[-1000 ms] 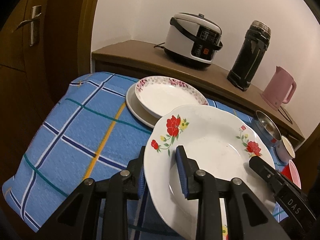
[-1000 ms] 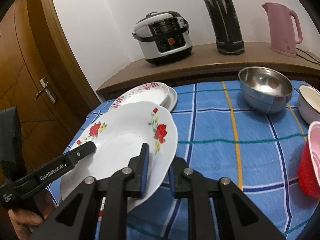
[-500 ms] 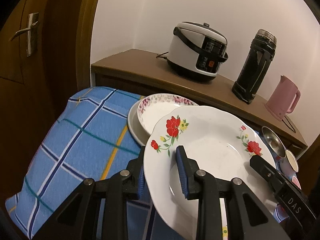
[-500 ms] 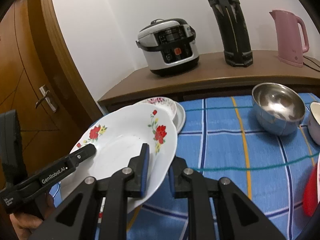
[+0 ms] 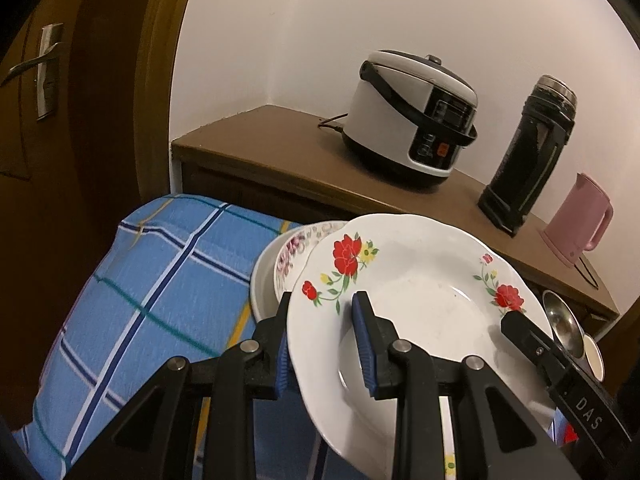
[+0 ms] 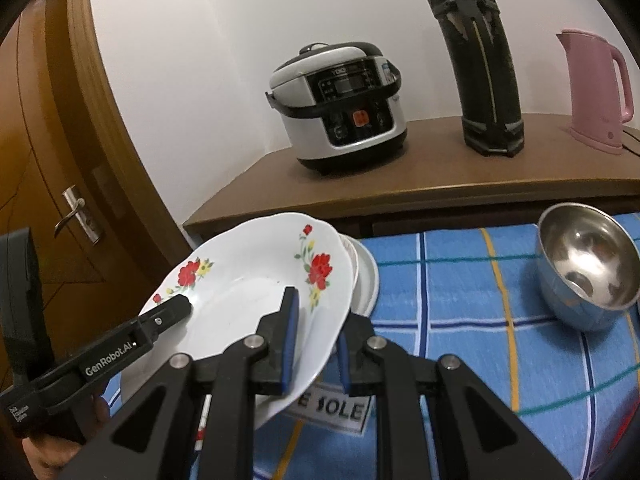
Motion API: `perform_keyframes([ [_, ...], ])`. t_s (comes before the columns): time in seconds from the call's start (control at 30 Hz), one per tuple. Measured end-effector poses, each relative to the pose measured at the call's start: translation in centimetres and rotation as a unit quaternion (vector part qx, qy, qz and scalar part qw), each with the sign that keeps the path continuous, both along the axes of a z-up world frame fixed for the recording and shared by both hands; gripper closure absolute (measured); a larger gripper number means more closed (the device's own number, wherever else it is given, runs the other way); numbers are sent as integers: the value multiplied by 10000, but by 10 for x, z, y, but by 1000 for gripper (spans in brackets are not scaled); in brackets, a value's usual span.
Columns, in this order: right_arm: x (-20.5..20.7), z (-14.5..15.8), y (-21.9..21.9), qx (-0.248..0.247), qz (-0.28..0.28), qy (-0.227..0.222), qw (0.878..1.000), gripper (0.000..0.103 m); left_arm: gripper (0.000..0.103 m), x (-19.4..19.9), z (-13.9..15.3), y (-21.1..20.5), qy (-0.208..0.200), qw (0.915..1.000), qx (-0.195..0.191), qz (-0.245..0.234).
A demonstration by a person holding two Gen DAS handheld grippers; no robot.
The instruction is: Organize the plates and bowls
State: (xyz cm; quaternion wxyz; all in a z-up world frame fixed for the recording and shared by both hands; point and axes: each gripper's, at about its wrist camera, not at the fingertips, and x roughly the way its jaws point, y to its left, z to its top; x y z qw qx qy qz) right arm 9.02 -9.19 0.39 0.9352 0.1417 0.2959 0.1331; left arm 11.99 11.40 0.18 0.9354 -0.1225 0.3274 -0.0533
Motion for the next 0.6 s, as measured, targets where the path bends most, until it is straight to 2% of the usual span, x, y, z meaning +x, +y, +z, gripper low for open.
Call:
perform_keyframes([
  [0.6, 62, -26, 10, -19, -80, 238, 9997, 86, 71, 63, -27, 5, 270, 9995, 76, 121],
])
